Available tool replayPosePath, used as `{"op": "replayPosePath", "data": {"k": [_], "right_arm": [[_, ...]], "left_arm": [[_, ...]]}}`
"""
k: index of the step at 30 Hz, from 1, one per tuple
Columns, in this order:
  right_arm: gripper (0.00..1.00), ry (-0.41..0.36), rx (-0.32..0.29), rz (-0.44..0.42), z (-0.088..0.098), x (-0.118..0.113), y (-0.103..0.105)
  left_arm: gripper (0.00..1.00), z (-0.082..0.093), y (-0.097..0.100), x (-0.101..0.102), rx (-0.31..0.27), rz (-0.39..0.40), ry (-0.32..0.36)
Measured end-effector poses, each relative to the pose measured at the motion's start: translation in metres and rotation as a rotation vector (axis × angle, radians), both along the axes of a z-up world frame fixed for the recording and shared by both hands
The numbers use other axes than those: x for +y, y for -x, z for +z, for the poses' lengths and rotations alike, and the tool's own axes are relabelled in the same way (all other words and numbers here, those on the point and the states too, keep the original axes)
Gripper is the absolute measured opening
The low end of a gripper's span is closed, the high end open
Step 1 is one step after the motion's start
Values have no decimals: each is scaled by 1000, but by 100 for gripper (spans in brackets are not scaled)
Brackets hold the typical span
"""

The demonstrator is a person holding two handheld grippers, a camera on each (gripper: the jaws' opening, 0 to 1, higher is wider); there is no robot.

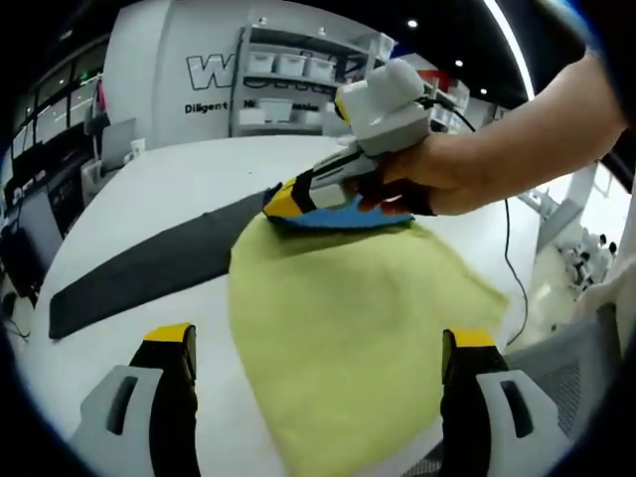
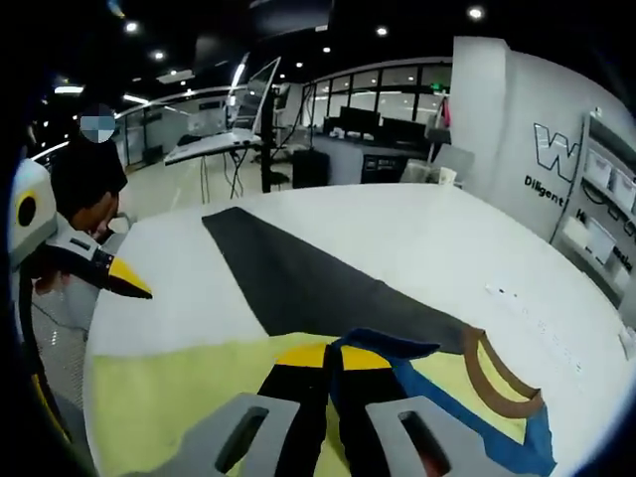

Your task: Fold the garment on the visible template until the final outline fits inside the template.

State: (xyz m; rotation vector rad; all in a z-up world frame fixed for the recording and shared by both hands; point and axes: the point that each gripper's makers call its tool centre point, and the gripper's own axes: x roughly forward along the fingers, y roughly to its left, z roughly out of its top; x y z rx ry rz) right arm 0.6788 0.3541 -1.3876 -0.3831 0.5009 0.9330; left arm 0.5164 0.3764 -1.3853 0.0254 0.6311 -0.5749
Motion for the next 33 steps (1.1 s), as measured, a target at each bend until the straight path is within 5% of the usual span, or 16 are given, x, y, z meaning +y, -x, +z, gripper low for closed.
{"op": "replayPosePath", "data": {"k": [13, 17, 19, 33], "right_arm": [[0, -7, 73, 48, -13, 26, 11], [8, -18, 105, 68, -15, 28, 21], [3, -10, 94, 71, -15, 25, 23], [12, -53, 92, 33, -8, -7, 35]], "left_arm": [[99, -2, 2, 7, 6, 16, -2], [99, -1, 1, 9, 5, 20, 0], [99, -2, 1, 9, 5, 18, -2], [99, 0, -20, 40, -1, 76, 5]]}}
